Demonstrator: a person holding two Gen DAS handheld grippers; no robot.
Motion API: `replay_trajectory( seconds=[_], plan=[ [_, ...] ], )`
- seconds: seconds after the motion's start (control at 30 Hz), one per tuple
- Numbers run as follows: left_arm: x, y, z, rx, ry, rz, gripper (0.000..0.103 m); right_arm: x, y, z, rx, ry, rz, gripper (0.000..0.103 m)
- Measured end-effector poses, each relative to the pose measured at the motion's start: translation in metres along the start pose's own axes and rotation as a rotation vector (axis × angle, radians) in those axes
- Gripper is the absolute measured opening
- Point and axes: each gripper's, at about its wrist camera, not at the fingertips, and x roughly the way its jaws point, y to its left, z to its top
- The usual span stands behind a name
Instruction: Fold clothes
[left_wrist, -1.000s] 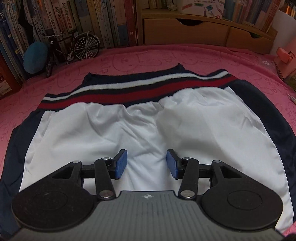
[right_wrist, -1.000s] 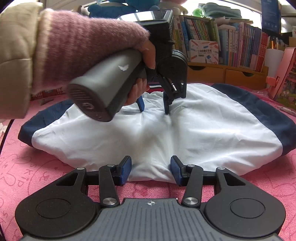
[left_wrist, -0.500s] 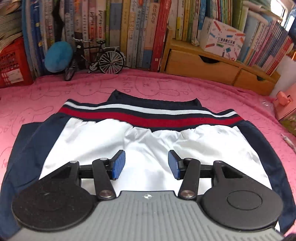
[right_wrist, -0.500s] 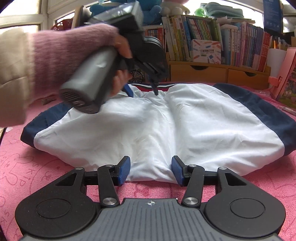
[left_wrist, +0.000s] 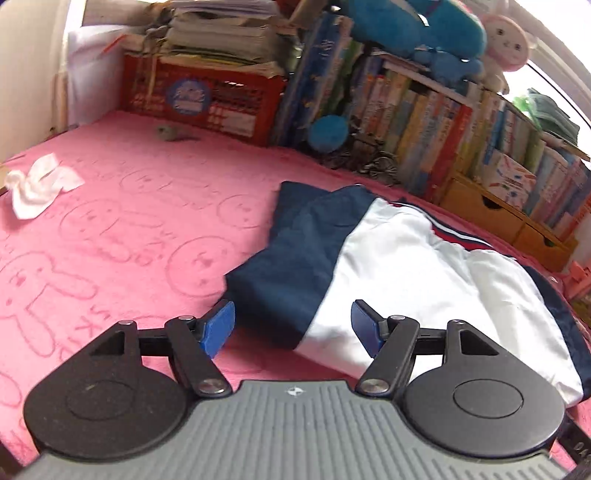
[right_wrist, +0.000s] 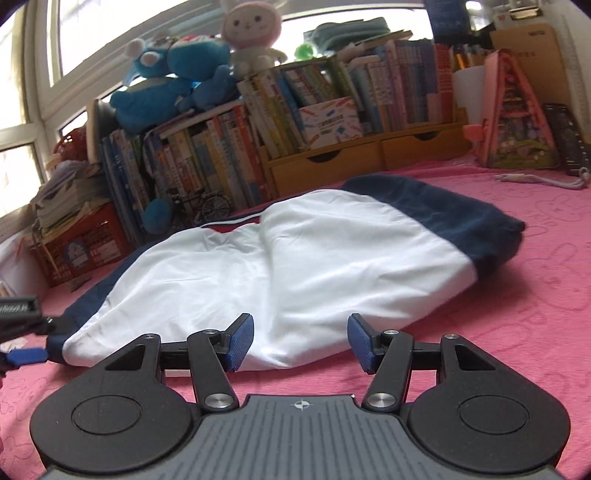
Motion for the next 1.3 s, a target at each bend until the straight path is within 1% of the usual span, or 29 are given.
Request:
replay_trajectory(
  seconds=[0.07, 0.1, 0.13, 0.17, 0.2, 0.23, 0.3, 0.37, 0.4, 0.43, 0.5, 0.53, 0.6, 0.7, 0.73, 0.8, 0.83, 0.87, 0.9, 0.93, 1.0, 1.03, 1.07, 1.13, 1.2, 1.3],
  plan=[
    [0.001, 0.014, -0.005, -0.030, -0.017, 0.047, 0.069, -0.005, -0.019, 0.001, 0.017, -0.017, -0.068, 0.058],
    [0.000, 0.016, -0.006, -0.034, -0.033, 0.085, 0.069, -0.006, -0.028, 0.002, 0.025, -0.022, -0.104, 0.058],
    [-0.006, 0.012, -0.008, -0.011, -0.071, 0.102, 0.067, -0.004, -0.037, 0.005, 0.036, -0.023, -0.136, 0.058],
    [-0.010, 0.008, -0.010, 0.014, -0.107, 0.117, 0.067, -0.003, -0.042, 0.009, 0.044, -0.027, -0.147, 0.058],
    [-0.010, -0.005, -0.012, 0.066, -0.115, 0.090, 0.067, -0.002, -0.047, 0.013, 0.052, -0.031, -0.157, 0.059],
    [-0.009, -0.018, -0.014, 0.117, -0.123, 0.063, 0.068, -0.001, -0.046, 0.017, 0.033, -0.044, -0.155, 0.058],
    [-0.008, -0.043, -0.018, 0.219, -0.139, 0.008, 0.070, 0.008, -0.027, 0.023, -0.084, -0.053, -0.151, 0.058],
    [-0.007, -0.069, -0.022, 0.321, -0.155, -0.047, 0.069, 0.021, 0.006, 0.022, -0.263, -0.064, -0.130, 0.056],
    [-0.006, -0.082, -0.024, 0.371, -0.160, -0.073, 0.069, 0.027, 0.019, 0.020, -0.316, -0.053, -0.108, 0.056],
    [0.001, -0.093, -0.026, 0.406, -0.136, -0.085, 0.069, 0.034, 0.031, 0.018, -0.354, -0.029, -0.075, 0.056],
    [0.015, -0.104, -0.030, 0.444, -0.087, -0.098, 0.069, 0.047, 0.043, 0.013, -0.392, 0.034, -0.039, 0.055],
    [0.015, -0.099, -0.031, 0.446, -0.083, -0.071, 0.070, 0.050, 0.045, 0.011, -0.404, 0.058, -0.039, 0.055],
    [0.016, -0.088, -0.032, 0.450, -0.077, -0.018, 0.070, 0.053, 0.037, 0.008, -0.409, 0.078, -0.078, 0.055],
    [0.018, -0.072, -0.034, 0.455, -0.067, 0.061, 0.070, 0.041, 0.001, 0.013, -0.345, 0.068, -0.137, 0.057],
    [0.018, -0.067, -0.034, 0.455, -0.065, 0.087, 0.068, 0.032, -0.013, 0.018, -0.286, 0.051, -0.143, 0.057],
    [-0.005, -0.053, -0.027, 0.396, -0.094, 0.122, 0.068, 0.015, -0.042, 0.027, -0.168, 0.017, -0.155, 0.062],
    [-0.021, -0.051, -0.025, 0.354, -0.118, 0.088, 0.068, 0.007, -0.056, 0.032, -0.108, 0.000, -0.162, 0.067],
    [-0.037, -0.050, -0.023, 0.312, -0.142, 0.052, 0.068, -0.002, -0.070, 0.036, -0.049, -0.016, -0.167, 0.067],
    [-0.049, -0.055, -0.025, 0.265, -0.156, -0.012, 0.068, -0.004, -0.083, 0.038, 0.016, -0.017, -0.171, 0.067],
    [-0.052, -0.065, -0.030, 0.249, -0.137, -0.080, 0.068, -0.005, -0.095, 0.039, 0.080, -0.016, -0.174, 0.067],
    [-0.057, -0.086, -0.041, 0.217, -0.099, -0.213, 0.068, -0.001, -0.110, 0.038, 0.151, 0.004, -0.178, 0.067],
    [-0.051, -0.100, -0.049, 0.225, -0.077, -0.238, 0.067, 0.002, -0.115, 0.037, 0.172, 0.019, -0.180, 0.067],
    [-0.043, -0.112, -0.057, 0.242, -0.055, -0.242, 0.057, 0.004, -0.118, 0.035, 0.194, 0.028, -0.168, 0.067],
    [-0.028, -0.134, -0.071, 0.266, -0.017, -0.247, 0.049, 0.008, -0.122, 0.033, 0.224, 0.045, -0.141, 0.067],
    [-0.016, -0.147, -0.079, 0.263, 0.005, -0.248, 0.048, 0.011, -0.124, 0.031, 0.247, 0.055, -0.119, 0.069],
    [-0.003, -0.157, -0.086, 0.270, 0.014, -0.218, 0.047, 0.019, -0.122, 0.035, 0.251, 0.060, -0.104, 0.070]
  ],
)
